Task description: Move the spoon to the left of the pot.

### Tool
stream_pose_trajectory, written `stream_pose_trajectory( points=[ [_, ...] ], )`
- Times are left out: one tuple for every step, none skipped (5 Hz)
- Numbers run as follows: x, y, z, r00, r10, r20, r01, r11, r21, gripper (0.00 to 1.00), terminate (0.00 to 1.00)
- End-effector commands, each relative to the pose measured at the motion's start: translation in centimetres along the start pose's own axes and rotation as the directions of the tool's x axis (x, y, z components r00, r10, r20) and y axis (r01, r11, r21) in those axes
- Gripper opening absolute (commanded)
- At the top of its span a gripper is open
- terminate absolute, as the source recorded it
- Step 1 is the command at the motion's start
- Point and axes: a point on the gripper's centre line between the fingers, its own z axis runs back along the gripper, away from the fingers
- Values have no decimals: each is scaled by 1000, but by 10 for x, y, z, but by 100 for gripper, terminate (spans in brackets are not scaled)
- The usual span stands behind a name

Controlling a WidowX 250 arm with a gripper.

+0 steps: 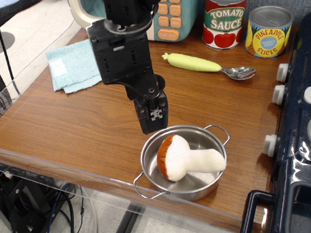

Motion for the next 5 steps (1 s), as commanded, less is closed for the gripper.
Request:
stream_pose_trajectory(
  points=[
    [0, 0, 0, 1000, 0, 0, 0, 1000, 0, 100, 0],
    [-9, -13, -1, 995, -96, 10, 96, 995, -2, 100, 0],
    [-21, -30, 3, 987, -159, 17, 160, 986, -49, 100, 0],
    [-39, -51, 3, 968, -248, 39, 250, 965, -74, 100, 0],
    [-59, -67, 0, 924, -372, 84, 379, 920, -95, 100, 0]
  ],
)
